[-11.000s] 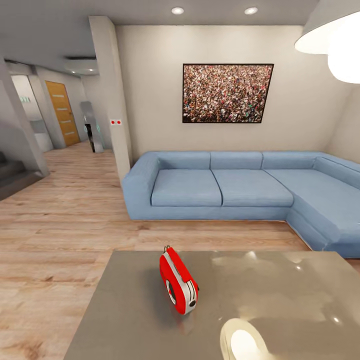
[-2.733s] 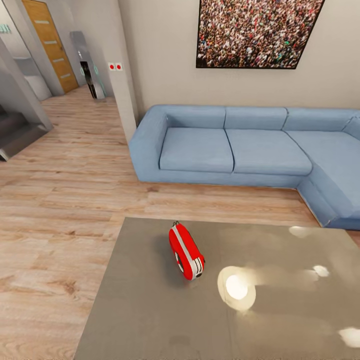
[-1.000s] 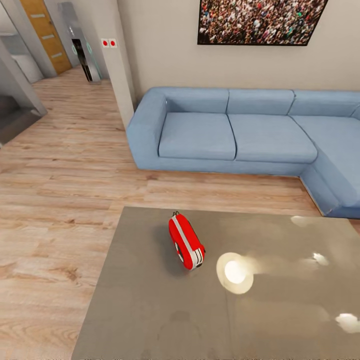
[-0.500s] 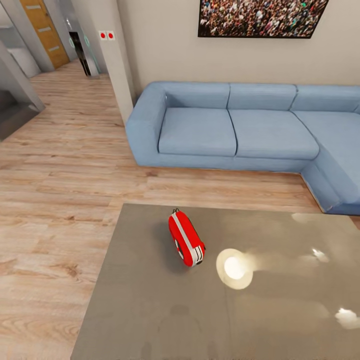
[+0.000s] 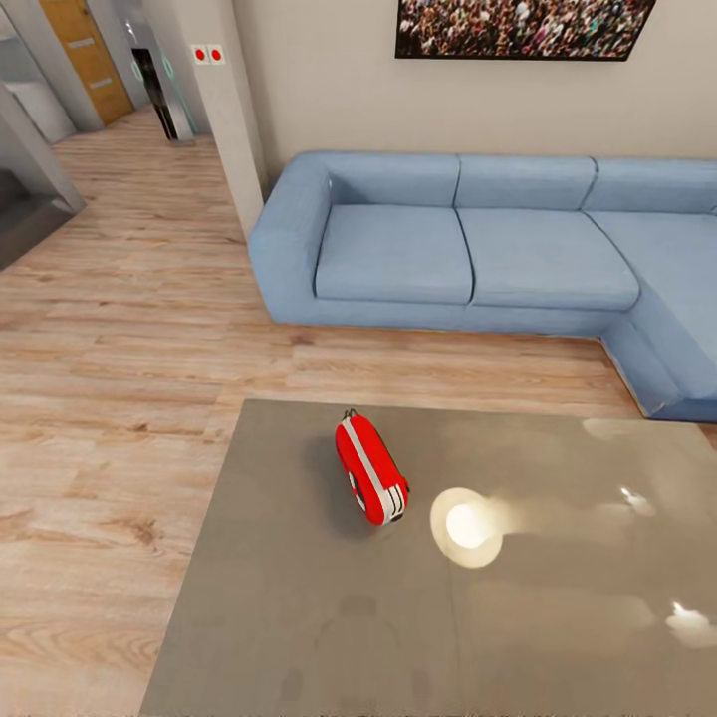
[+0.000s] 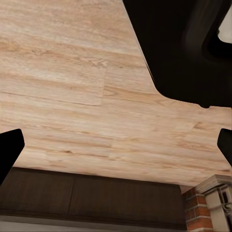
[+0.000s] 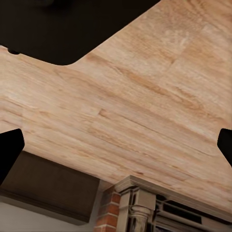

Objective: Turn on the radio receiver that's on the table in the living room.

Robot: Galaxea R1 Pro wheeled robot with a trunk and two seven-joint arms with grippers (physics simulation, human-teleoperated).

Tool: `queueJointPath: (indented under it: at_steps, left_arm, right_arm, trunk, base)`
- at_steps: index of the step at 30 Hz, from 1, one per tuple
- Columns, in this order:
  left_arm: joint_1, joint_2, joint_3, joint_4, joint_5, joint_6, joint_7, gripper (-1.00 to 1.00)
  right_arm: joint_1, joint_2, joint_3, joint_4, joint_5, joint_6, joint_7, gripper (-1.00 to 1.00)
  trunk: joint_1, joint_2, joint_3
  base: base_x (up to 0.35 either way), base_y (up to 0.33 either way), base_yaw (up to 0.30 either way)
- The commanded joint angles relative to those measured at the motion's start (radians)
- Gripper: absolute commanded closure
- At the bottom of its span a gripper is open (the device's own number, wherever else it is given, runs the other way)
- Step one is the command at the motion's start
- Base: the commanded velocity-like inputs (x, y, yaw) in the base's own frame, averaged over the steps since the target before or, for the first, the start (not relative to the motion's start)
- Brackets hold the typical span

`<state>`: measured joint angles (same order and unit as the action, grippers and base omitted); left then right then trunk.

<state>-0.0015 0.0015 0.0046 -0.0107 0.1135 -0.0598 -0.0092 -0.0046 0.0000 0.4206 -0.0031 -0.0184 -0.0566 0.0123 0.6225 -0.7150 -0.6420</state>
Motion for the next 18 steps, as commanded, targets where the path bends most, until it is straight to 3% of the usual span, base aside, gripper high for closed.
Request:
queueJointPath:
  at_steps: [1, 18]
  left_arm:
    - [0.0, 0.0, 0.0, 0.0, 0.0, 0.0, 0.0, -1.0]
    - [0.0, 0.0, 0.0, 0.0, 0.0, 0.0, 0.0, -1.0]
  right_arm:
    - [0.0, 0.0, 0.0, 0.0, 0.0, 0.0, 0.0, -1.0]
    - [0.0, 0.0, 0.0, 0.0, 0.0, 0.0, 0.0, -1.0]
  trunk:
    - [0.0, 0.0, -0.002]
    - [0.0, 0.0, -0.029]
  base:
    - [0.0, 0.0, 0.0]
    - [0.0, 0.0, 0.0]
